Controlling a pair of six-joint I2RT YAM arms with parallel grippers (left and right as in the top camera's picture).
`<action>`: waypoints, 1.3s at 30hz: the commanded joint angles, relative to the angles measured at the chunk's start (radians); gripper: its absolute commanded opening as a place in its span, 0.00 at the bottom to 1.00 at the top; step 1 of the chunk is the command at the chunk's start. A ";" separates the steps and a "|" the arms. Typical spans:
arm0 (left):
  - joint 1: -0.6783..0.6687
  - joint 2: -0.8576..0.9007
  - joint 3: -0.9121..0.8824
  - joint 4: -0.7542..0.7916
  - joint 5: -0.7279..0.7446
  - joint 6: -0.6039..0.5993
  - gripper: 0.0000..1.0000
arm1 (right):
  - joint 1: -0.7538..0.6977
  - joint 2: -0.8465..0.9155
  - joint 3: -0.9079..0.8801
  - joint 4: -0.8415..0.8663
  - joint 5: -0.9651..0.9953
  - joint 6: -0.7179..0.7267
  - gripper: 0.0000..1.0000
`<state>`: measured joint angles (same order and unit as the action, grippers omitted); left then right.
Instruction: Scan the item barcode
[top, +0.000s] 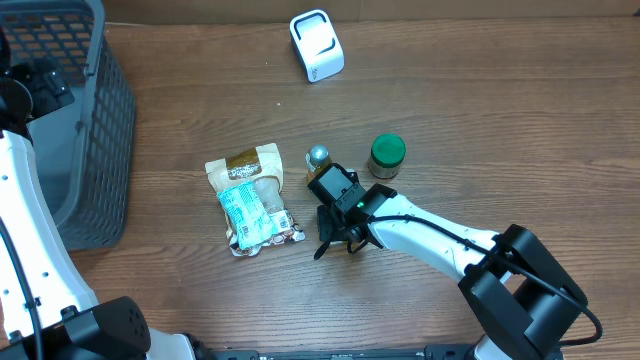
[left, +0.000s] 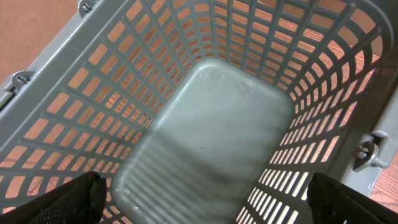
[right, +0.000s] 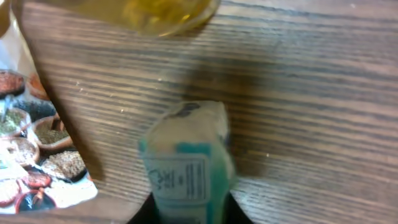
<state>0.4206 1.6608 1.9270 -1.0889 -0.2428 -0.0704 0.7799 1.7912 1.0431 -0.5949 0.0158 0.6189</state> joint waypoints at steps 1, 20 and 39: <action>-0.002 -0.002 0.014 0.000 0.007 0.019 0.99 | 0.004 0.003 0.004 0.008 0.017 0.003 0.04; -0.002 -0.002 0.014 0.000 0.008 0.019 0.99 | 0.003 0.003 0.004 0.043 0.089 0.002 0.35; -0.002 -0.002 0.014 0.000 0.007 0.019 1.00 | -0.075 -0.043 0.006 -0.065 0.188 0.002 0.17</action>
<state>0.4206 1.6608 1.9270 -1.0889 -0.2428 -0.0704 0.7216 1.7794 1.0435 -0.6552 0.1616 0.6239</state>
